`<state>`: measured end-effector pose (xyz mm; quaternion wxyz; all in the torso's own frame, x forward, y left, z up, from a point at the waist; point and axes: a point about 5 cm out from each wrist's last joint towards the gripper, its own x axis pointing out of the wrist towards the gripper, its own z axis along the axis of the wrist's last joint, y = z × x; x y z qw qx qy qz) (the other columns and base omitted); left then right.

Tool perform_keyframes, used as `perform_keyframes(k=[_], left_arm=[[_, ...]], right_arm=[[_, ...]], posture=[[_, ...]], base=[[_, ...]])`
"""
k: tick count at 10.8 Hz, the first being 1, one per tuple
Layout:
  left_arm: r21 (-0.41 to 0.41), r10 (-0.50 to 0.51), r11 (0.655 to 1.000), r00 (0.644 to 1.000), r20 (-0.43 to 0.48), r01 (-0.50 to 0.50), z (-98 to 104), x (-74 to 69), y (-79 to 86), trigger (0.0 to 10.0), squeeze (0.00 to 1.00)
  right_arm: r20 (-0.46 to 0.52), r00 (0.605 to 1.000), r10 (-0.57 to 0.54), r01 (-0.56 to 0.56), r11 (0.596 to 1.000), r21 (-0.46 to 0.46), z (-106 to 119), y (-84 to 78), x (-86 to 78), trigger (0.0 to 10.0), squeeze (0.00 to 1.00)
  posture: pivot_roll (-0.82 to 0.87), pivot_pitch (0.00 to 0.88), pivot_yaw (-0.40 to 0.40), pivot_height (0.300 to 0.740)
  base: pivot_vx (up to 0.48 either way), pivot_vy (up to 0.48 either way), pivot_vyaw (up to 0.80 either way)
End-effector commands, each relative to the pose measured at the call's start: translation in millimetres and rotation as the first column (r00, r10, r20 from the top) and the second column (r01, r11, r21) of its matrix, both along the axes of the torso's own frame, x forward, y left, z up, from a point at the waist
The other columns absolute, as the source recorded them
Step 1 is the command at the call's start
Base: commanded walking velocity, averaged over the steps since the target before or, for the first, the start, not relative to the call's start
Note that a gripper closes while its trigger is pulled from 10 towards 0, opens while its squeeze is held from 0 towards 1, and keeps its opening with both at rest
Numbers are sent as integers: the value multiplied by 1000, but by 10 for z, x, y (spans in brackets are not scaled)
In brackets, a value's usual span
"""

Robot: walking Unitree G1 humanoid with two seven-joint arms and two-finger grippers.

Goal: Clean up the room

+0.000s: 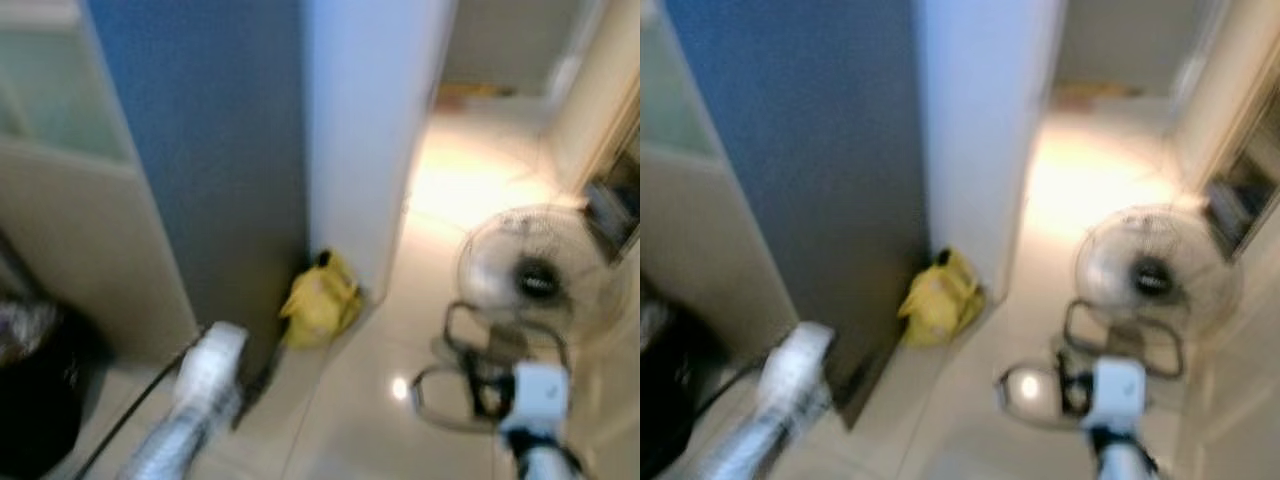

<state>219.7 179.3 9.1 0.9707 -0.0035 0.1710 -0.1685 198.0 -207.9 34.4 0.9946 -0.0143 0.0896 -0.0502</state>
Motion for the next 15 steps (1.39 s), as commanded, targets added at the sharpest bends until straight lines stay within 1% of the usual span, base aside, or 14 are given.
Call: perform_keyframes(k=[1, 2, 3, 4, 5, 6, 8, 15], left_arm=[[-45, -11, 999, 988, 155, 18, 298, 181, -175, 10000, 0], [-57, 56, 997, 978, 198, -46, 404, 214, -225, 10000, 0], [-38, 57, 998, 977, 206, -50, 474, 187, -257, 10000, 0], [-12, 57, 998, 979, 194, -56, 486, 171, -253, 10000, 0], [9, 63, 998, 981, 185, -66, 481, 195, -236, 10000, 0], [11, 75, 997, 982, 176, -79, 460, 209, -248, 10000, 0], [17, 80, 996, 981, 177, -84, 486, 236, -280, 10000, 0], [17, 80, 996, 981, 177, -84, 486, 236, -280, 10000, 0]], right_arm=[[14, 1000, 0, -1, 1000, 29, 59, -41, -8, 10000, 0], [2, 998, 56, -56, 995, 79, 54, 1, -2, 10000, 0], [-12, 992, 123, -121, 987, 107, 61, 77, 24, 10000, 0], [-20, 986, 163, -160, 981, 114, 46, 136, 71, 10000, 0], [-24, 990, 139, -136, 984, 119, 35, 101, 109, 10000, 0], [-27, 991, 131, -127, 985, 118, 29, 91, 115, 10000, 0], [-36, 990, 135, -130, 984, 119, 26, 98, 123, 10000, 0], [-36, 990, 135, -130, 984, 119, 26, 98, 123, 10000, 0]], posture=[[59, 0, 9, 736], [56, 0, 7, 736], [55, 0, 8, 736], [56, 0, 9, 736], [59, 0, 10, 736], [64, 0, 11, 736], [64, 0, 12, 736], [64, 0, 12, 736]], base=[[0, 0, 0], [0, 0, 0], [0, 0, 0], [0, 0, 0], [0, 0, 0], [0, 0, 0], [0, 0, 0], [0, 0, 0]])
